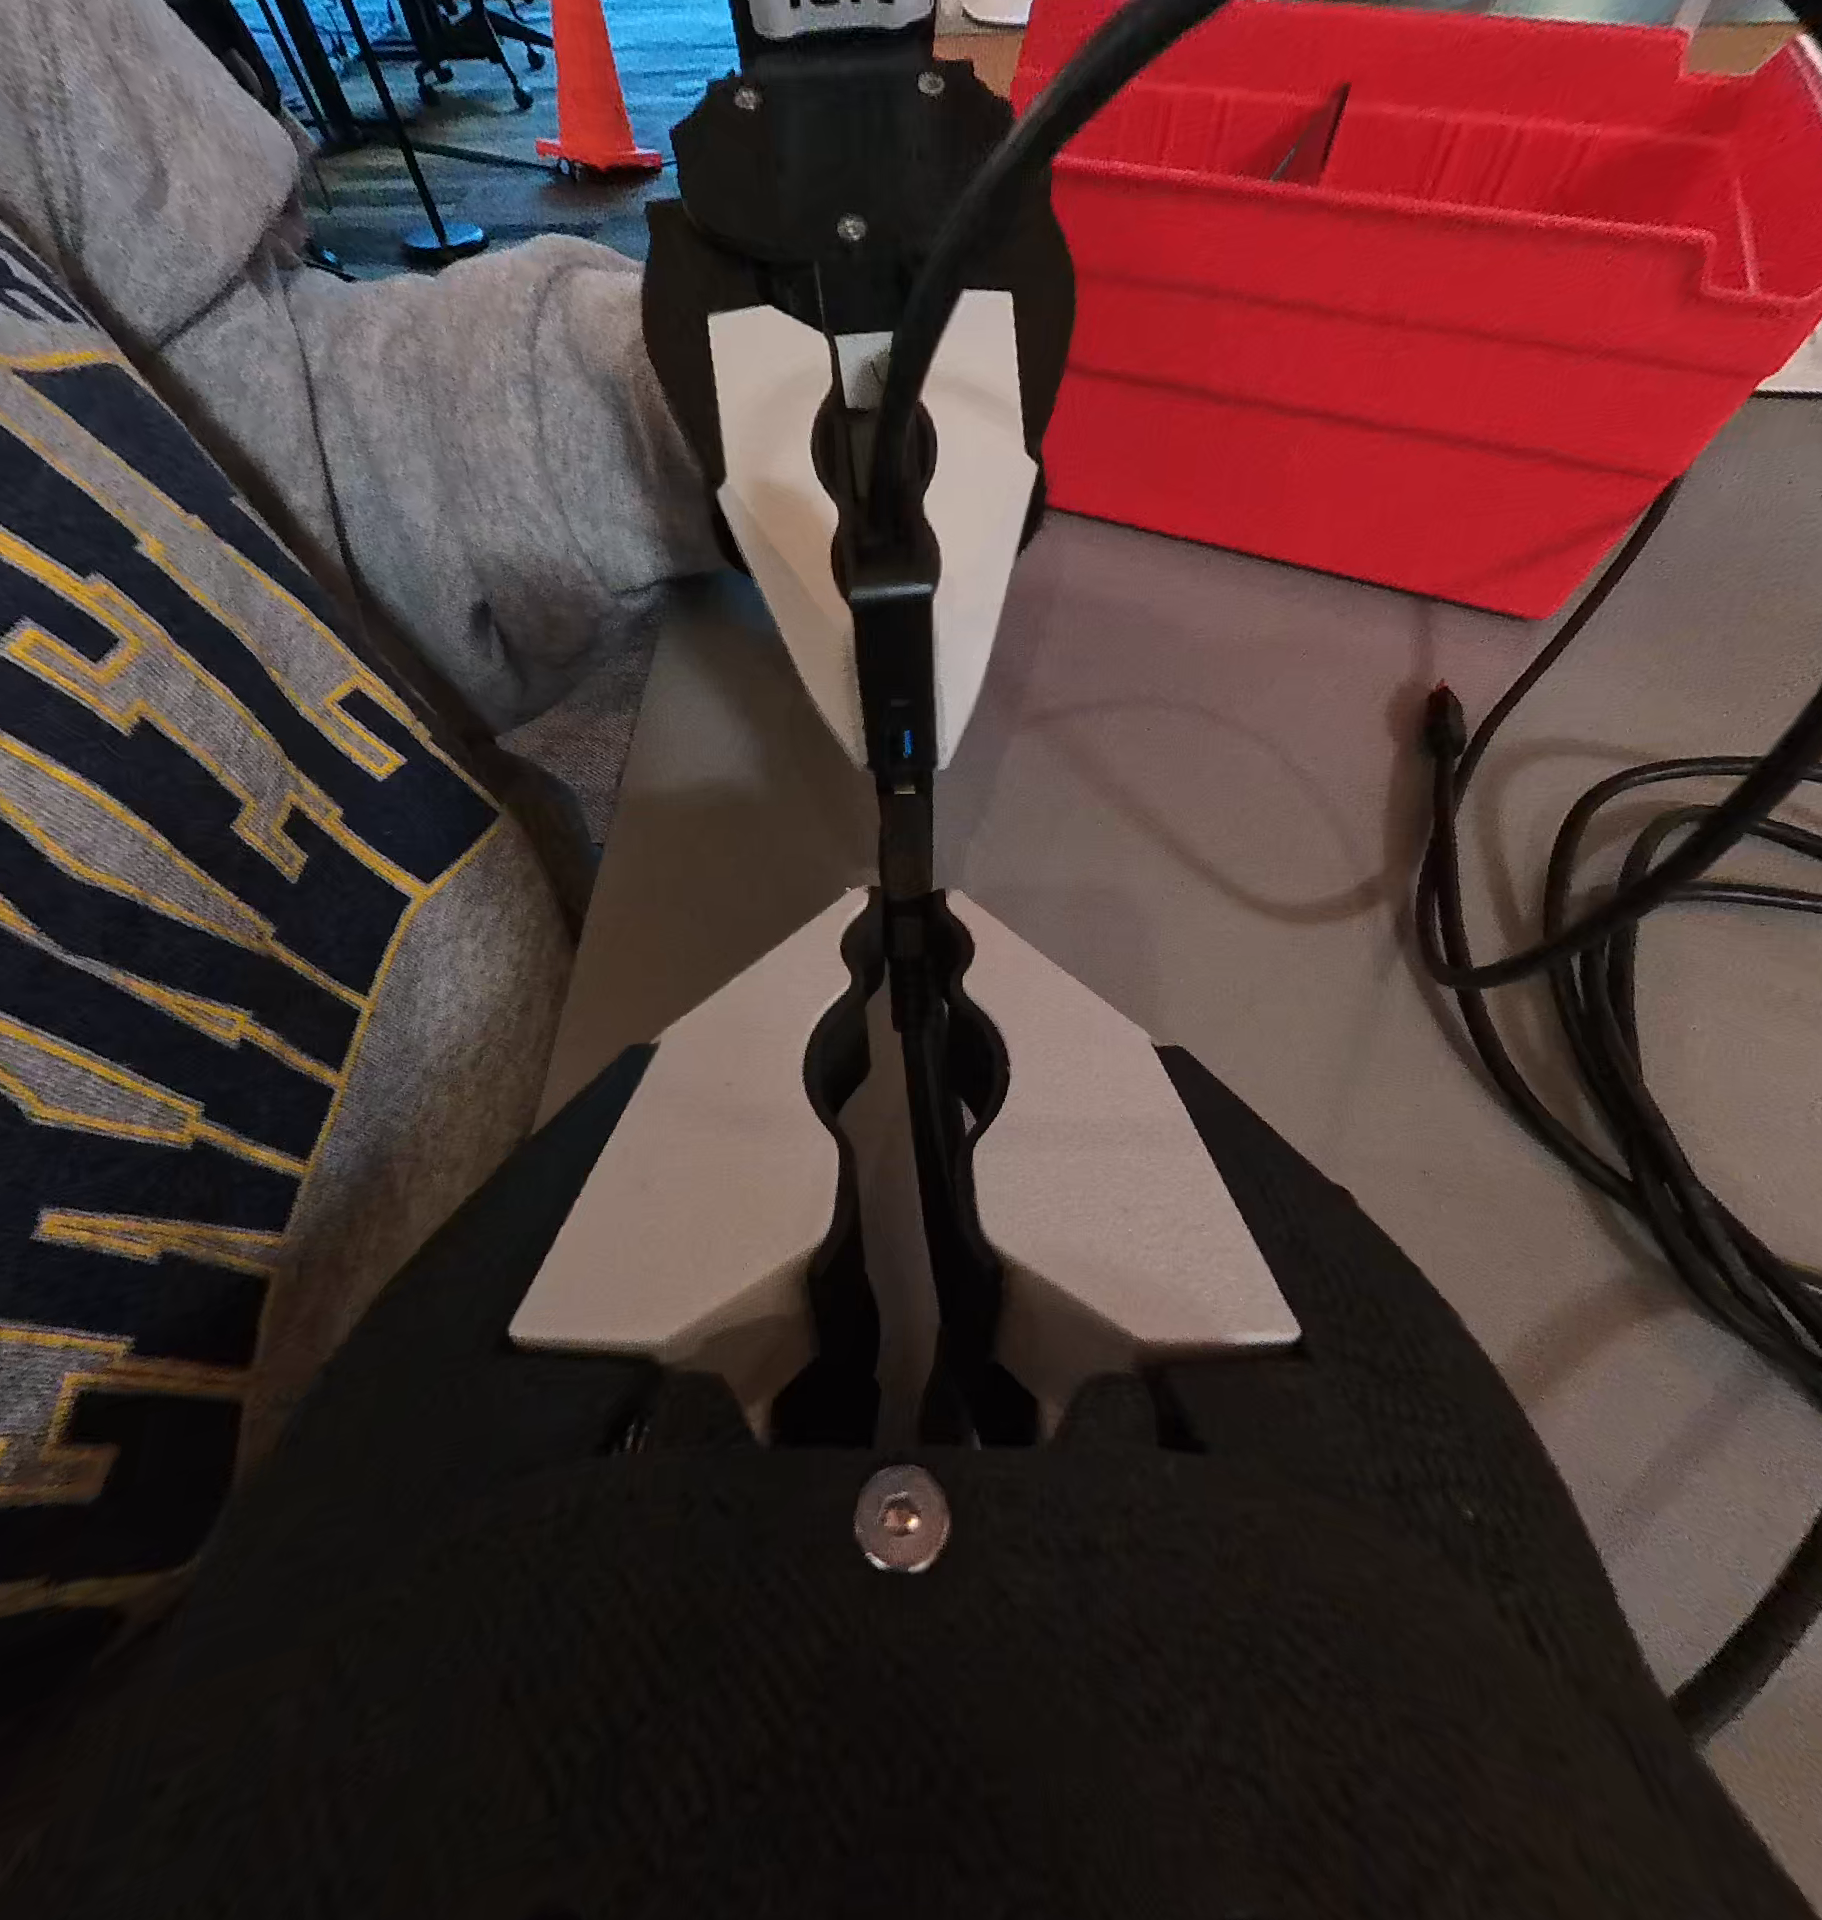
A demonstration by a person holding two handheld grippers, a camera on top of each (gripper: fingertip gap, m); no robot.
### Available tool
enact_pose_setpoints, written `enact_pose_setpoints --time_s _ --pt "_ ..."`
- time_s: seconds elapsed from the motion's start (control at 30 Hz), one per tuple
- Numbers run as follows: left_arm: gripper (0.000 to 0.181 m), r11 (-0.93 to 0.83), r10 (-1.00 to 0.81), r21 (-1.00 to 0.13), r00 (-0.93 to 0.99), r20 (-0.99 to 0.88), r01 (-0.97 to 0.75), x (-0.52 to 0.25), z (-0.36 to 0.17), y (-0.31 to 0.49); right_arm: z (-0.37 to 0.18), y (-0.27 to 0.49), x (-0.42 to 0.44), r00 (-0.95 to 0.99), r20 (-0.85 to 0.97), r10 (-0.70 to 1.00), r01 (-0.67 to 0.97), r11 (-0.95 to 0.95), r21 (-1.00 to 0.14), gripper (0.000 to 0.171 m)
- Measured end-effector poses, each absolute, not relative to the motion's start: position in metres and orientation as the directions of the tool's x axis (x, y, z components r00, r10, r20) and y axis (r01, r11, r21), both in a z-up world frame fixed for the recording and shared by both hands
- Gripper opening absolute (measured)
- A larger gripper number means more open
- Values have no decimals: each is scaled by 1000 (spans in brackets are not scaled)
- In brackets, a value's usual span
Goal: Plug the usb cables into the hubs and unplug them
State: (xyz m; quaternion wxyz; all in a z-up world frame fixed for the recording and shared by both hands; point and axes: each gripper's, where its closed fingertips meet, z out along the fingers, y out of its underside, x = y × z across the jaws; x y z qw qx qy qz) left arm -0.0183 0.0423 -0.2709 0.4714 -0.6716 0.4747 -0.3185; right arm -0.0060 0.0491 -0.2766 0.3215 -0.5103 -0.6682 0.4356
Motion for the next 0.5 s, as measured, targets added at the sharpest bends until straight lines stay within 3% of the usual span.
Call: enact_pose_setpoints --time_s 0.2,0.33,0.5 --pt "8 -109 -920 -957 393 -6 -270 -21 -261 52 -267 59 -9 -221 -26 975 357 56 -932 8" --pt "9 -76 -843 -957 531 -88 -279 -35 -250 71 -244 85 0 -85 169 982 291 187 -938 49" --pt "8 -62 -757 -913 615 -221 -403 -53 -244 80 -207 109 15 105 426 899 241 392 -888 78"
